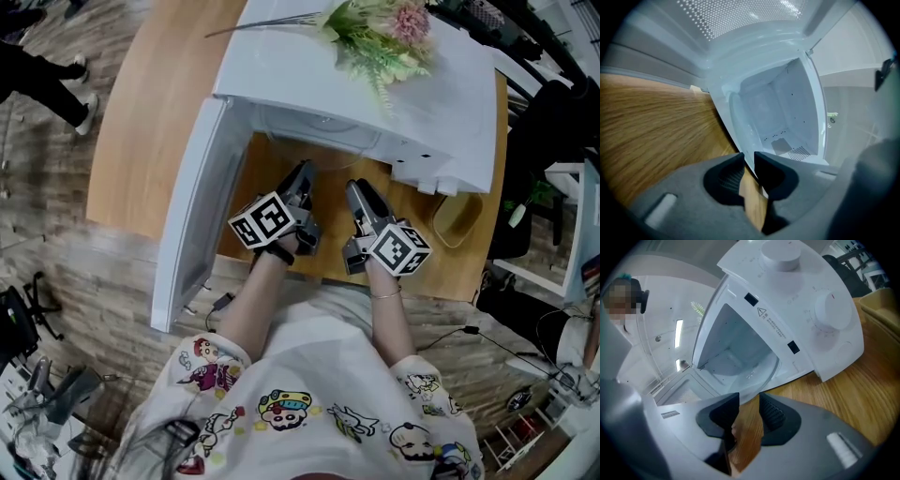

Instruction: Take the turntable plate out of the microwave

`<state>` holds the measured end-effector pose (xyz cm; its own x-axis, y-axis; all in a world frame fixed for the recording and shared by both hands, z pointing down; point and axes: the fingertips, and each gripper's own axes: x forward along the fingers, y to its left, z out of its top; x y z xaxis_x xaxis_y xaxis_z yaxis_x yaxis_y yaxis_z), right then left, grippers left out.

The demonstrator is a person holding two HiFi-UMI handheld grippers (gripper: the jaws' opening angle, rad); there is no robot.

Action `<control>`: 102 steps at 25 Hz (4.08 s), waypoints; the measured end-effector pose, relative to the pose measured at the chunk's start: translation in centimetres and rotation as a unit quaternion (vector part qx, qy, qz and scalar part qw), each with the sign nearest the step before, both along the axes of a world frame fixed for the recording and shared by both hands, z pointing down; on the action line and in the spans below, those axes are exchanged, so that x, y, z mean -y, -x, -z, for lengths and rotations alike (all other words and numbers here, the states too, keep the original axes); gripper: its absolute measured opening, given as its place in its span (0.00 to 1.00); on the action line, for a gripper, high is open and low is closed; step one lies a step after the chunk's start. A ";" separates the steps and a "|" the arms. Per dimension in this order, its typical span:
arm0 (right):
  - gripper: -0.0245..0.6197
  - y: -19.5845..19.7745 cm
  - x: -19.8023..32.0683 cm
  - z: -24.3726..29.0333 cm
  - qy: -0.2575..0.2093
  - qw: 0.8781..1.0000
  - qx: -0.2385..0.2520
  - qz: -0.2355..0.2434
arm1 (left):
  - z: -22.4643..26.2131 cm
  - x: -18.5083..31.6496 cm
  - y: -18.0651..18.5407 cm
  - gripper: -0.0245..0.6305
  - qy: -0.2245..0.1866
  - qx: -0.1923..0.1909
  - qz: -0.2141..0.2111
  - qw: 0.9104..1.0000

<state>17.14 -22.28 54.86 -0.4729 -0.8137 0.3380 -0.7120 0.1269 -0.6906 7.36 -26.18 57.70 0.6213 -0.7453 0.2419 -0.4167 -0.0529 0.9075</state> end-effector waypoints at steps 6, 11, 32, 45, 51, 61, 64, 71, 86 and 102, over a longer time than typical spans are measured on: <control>0.24 0.9 1.7 -1.5 0.017 0.999 0.046 -0.009 | -0.2 0.2 0.5 0.15 -0.012 -0.002 0.004 1.000; 0.25 1.5 3.0 -2.1 0.024 0.997 0.074 -0.015 | -0.2 1.5 1.7 0.19 -0.016 -0.014 0.025 0.999; 0.18 2.9 5.2 -3.4 0.057 0.978 0.192 -0.053 | -0.2 5.1 1.7 0.20 -0.006 -0.046 0.032 0.998; 0.16 2.6 4.8 -3.3 0.041 0.974 0.216 -0.050 | -0.3 2.8 0.8 0.09 0.026 -0.109 0.024 0.993; 0.17 3.6 5.5 -2.7 0.030 0.972 0.227 -0.045 | 0.3 1.9 1.0 0.09 0.013 -0.093 0.017 0.995; 0.17 3.9 2.9 -0.6 -0.005 0.970 0.242 -0.030 | 1.8 -0.7 1.2 0.11 -0.005 -0.095 0.013 0.995; 0.17 4.1 1.8 0.1 -0.014 0.972 0.234 -0.017 | 2.5 -1.9 1.5 0.11 -0.013 -0.098 0.020 0.995; 0.17 4.2 -2.5 2.1 -0.030 0.969 0.243 -0.004 | 4.7 -6.3 1.6 0.11 -0.036 -0.092 0.019 0.995; 0.17 3.9 -15.7 7.1 -0.048 0.970 0.237 0.014 | 9.5 -19.6 1.0 0.11 -0.055 -0.085 -0.009 0.995; 0.17 3.5 -26.7 12.8 -0.072 0.969 0.232 0.043 | 15.3 -30.8 0.3 0.12 -0.077 -0.081 -0.056 0.992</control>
<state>13.67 4.41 42.07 -0.6149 -0.7875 -0.0405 -0.3118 0.2900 -0.9048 7.07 4.60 42.44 0.7237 -0.6898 0.0209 -0.2504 -0.2343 0.9394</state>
